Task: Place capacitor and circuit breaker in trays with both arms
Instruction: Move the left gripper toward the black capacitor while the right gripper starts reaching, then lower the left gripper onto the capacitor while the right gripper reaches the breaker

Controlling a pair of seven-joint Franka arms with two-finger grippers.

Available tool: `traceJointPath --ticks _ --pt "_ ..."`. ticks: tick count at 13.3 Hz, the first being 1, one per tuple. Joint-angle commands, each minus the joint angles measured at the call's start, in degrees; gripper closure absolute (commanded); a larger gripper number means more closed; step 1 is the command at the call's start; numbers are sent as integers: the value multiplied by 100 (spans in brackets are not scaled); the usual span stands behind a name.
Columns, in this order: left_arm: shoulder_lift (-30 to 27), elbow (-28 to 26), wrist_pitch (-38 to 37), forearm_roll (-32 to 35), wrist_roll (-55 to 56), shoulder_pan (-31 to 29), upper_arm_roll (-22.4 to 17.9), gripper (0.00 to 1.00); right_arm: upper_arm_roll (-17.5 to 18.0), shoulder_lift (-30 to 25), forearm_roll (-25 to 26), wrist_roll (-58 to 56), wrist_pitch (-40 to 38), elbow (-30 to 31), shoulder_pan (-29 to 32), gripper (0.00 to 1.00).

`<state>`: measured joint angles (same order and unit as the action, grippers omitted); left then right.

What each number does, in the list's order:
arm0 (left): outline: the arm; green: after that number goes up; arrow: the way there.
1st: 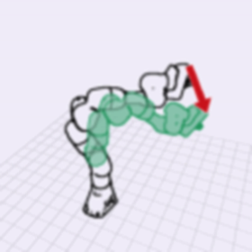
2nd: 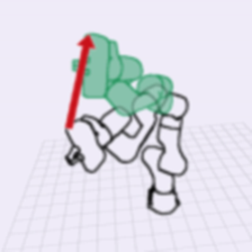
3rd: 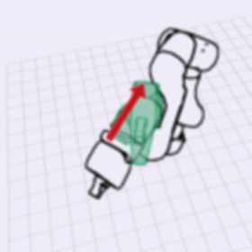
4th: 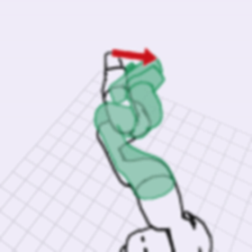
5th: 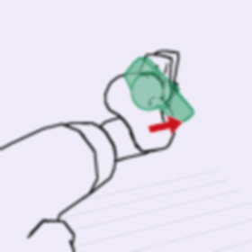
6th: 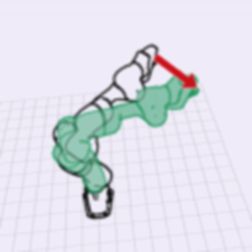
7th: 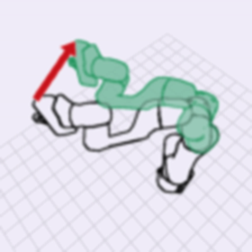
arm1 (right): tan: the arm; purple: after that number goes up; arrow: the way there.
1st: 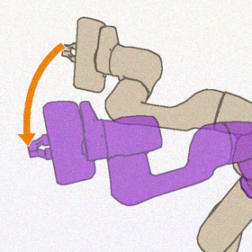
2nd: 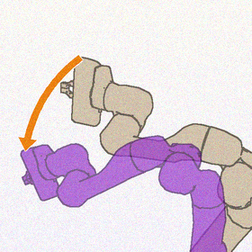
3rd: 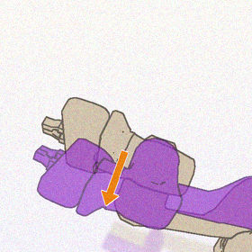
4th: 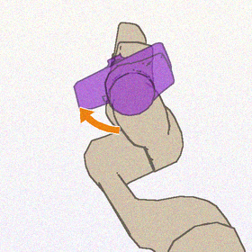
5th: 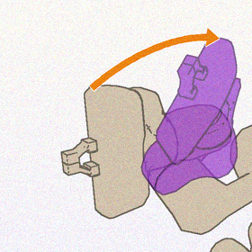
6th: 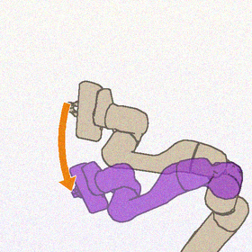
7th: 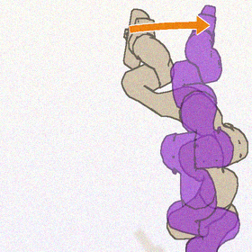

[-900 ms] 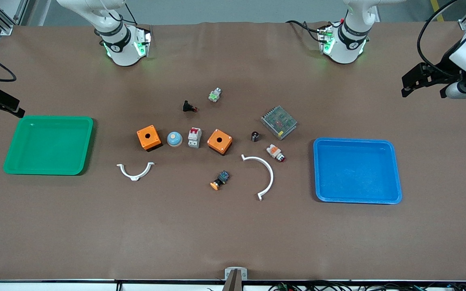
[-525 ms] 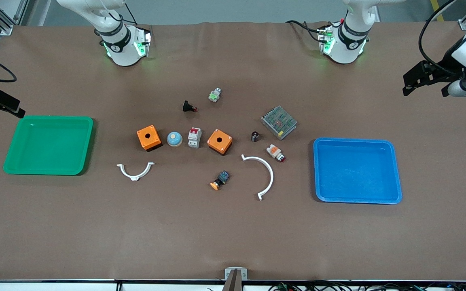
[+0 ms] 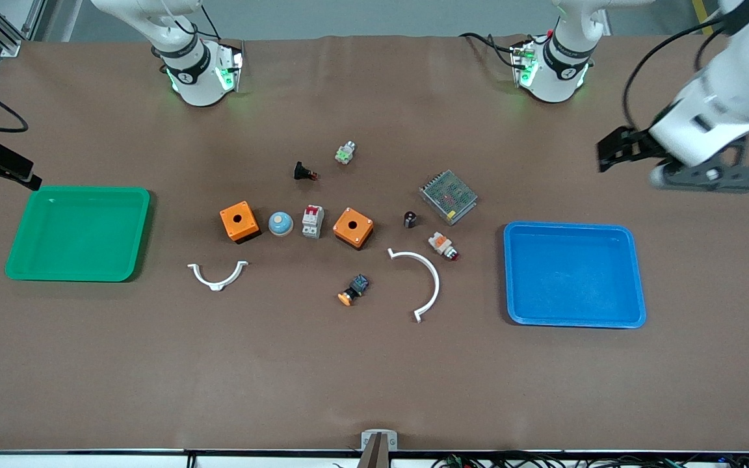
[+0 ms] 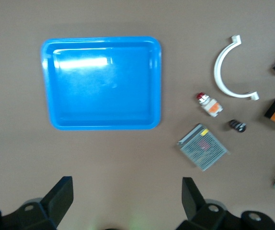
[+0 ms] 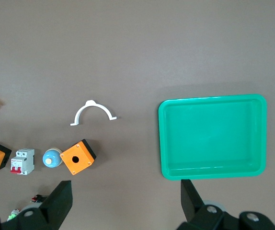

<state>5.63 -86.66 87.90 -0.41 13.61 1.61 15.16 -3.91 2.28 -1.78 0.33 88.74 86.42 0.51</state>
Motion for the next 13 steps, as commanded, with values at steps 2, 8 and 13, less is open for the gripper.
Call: traceJointPath --ticks 2,8,13 --pt "254 -621 1049 -11 1098 681 57 0 83 290 107 -16 -33 -134 -443 0" --pt "1421 -1124 2720 32 2187 1578 49 3 92 669 -549 992 676 777 -1385 0" --pt "2485 -1194 3557 120 3409 2246 57 24 92 809 -639 2468 1758 1693 -2492 0"
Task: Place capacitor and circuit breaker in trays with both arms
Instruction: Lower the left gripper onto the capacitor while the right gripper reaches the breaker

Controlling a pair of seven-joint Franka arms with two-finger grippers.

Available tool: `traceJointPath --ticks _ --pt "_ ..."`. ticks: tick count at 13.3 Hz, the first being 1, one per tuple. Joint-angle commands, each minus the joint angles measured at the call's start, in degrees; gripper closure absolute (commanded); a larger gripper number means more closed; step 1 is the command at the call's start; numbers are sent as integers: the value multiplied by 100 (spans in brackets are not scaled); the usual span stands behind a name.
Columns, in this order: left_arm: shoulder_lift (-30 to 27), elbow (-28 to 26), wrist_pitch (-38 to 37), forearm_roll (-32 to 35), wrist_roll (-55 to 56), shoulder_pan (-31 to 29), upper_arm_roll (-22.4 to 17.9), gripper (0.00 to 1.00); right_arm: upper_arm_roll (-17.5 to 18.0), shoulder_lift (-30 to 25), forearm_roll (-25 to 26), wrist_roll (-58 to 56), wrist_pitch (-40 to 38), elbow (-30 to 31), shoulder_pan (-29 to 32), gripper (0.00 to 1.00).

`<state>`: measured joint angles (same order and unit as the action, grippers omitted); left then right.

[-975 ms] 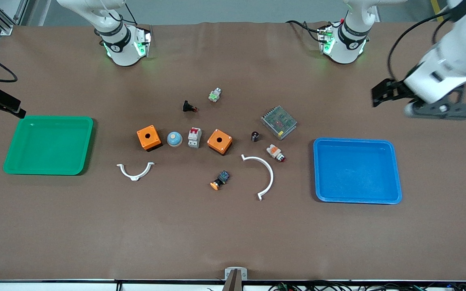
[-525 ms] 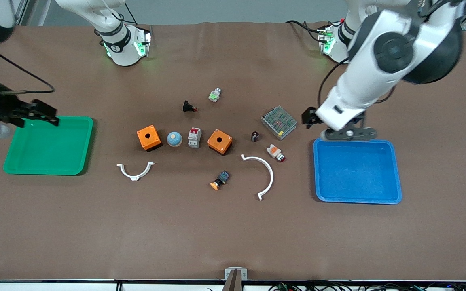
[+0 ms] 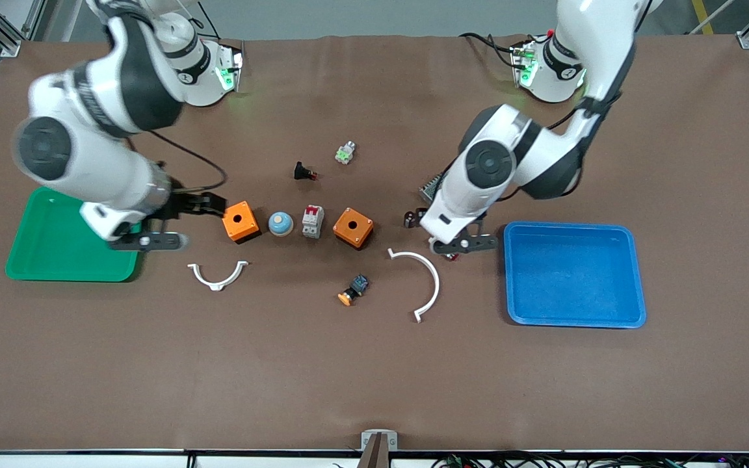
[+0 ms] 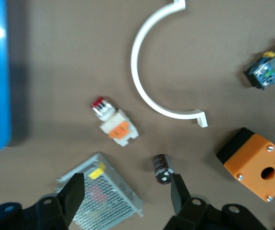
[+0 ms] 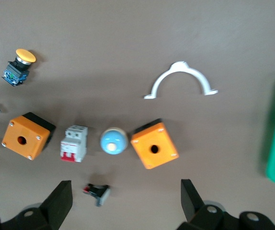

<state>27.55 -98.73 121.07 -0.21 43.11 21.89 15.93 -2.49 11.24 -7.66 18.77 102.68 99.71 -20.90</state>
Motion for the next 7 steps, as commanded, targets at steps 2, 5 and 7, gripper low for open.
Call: traceJointPath --ticks 2,5,7 --pt "592 -76 748 109 1082 516 -37 27 -50 79 -51 917 813 627 -703 0" --pt "953 -155 1076 511 1664 719 -29 29 -50 483 -51 1391 1271 672 -1117 0" --pt "998 -348 1199 696 1850 746 -29 31 -50 773 -51 1498 1578 681 -1284 0"
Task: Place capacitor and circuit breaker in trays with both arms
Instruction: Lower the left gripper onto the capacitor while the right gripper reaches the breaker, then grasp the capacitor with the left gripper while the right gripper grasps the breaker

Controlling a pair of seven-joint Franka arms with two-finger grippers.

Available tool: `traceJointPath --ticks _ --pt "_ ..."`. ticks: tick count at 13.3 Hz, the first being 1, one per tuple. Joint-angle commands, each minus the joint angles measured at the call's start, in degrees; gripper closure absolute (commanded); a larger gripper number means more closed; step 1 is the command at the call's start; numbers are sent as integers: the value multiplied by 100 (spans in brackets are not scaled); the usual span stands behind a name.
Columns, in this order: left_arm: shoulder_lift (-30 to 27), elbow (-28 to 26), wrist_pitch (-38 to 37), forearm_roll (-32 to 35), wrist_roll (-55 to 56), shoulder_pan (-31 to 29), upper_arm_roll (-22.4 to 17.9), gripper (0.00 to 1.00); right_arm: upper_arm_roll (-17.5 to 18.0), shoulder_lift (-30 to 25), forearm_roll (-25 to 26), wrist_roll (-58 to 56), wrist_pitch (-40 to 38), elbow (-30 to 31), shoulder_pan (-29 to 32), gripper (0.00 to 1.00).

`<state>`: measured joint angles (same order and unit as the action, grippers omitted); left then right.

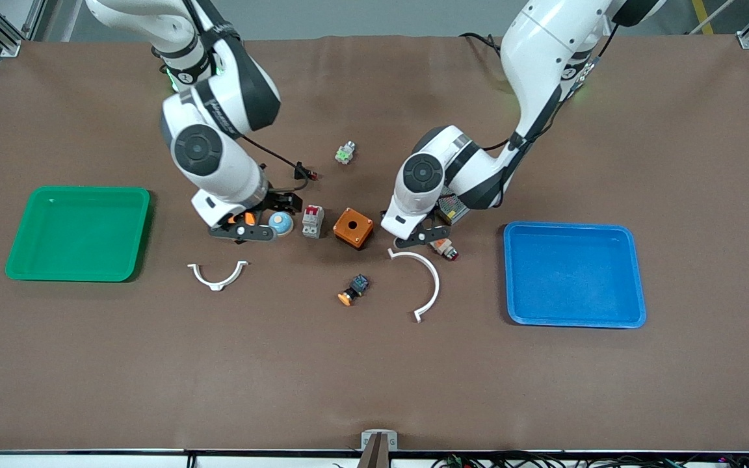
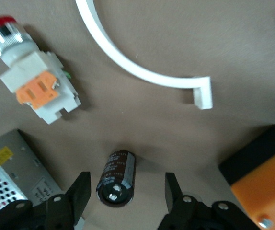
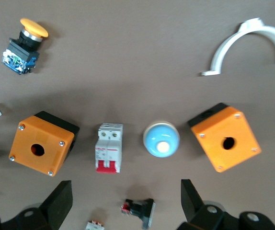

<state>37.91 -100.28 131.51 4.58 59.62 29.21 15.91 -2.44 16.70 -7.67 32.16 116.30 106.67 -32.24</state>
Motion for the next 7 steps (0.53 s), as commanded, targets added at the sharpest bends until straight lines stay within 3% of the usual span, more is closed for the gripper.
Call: traceJointPath --ticks 1,4,7 --pt "-38 -237 155 253 199 15 -26 34 -55 298 -50 159 374 72 -186 0" --pt "-20 -238 155 253 216 32 -26 48 -55 474 -50 150 1016 415 -221 0" --pt "-46 -220 155 253 216 23 -26 82 -46 729 -50 159 1184 416 -327 0"
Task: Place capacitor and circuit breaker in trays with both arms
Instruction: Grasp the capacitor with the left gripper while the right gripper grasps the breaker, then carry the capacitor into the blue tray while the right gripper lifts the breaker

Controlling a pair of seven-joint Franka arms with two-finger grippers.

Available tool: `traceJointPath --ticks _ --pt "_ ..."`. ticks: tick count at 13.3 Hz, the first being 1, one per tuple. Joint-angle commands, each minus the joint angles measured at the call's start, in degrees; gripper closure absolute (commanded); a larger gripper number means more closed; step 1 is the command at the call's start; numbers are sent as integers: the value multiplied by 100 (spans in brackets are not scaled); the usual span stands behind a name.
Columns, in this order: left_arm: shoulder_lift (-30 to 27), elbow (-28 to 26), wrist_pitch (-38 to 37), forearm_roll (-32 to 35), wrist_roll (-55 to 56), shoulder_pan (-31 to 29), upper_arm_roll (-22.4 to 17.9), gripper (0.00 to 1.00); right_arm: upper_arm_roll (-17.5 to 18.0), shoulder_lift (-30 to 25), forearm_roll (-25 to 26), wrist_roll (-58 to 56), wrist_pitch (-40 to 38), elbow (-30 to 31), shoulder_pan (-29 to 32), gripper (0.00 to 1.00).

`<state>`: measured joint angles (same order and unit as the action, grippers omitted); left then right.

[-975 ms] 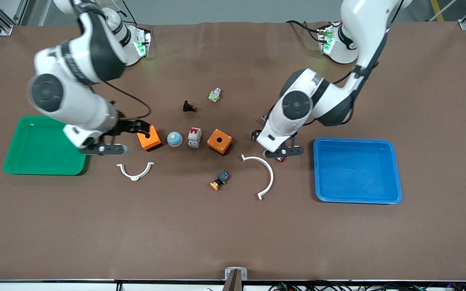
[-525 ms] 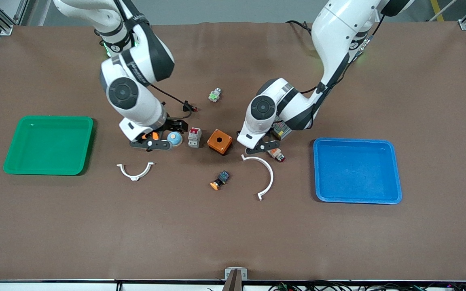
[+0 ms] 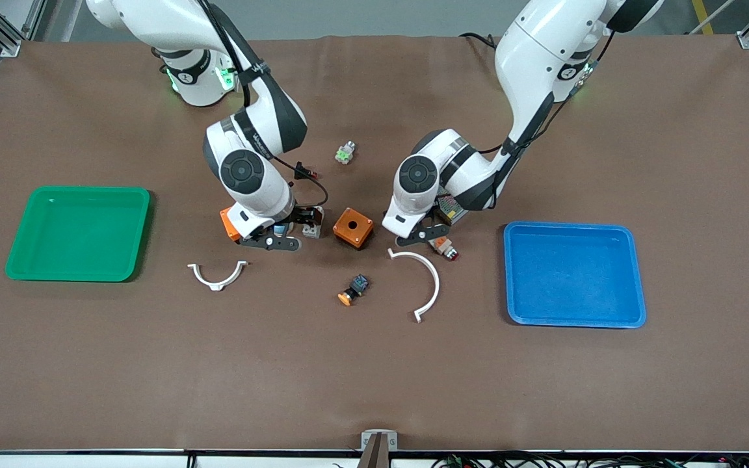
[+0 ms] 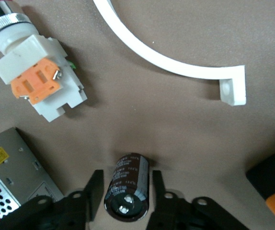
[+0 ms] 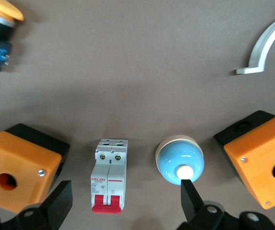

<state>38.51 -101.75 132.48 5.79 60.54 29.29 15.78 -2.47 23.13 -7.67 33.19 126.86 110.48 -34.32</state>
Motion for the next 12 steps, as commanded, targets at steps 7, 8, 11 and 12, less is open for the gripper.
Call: traceJointPath --ticks 7,8,11,12 --pt "-1327 -73 -800 177 -251 -870 -66 99 -25 314 -358 56 234 35 -312 0" --pt "-1451 -90 -1003 177 -505 -1116 -66 99 -16 350 -358 56 312 44 -312 0" --pt "-1662 -292 -1207 186 -1235 -2029 -66 99 -16 376 -358 65 348 97 -330 1" --pt "-1671 -362 -1198 186 -1516 -2319 -66 99 -16 385 -358 65 348 97 -347 5"
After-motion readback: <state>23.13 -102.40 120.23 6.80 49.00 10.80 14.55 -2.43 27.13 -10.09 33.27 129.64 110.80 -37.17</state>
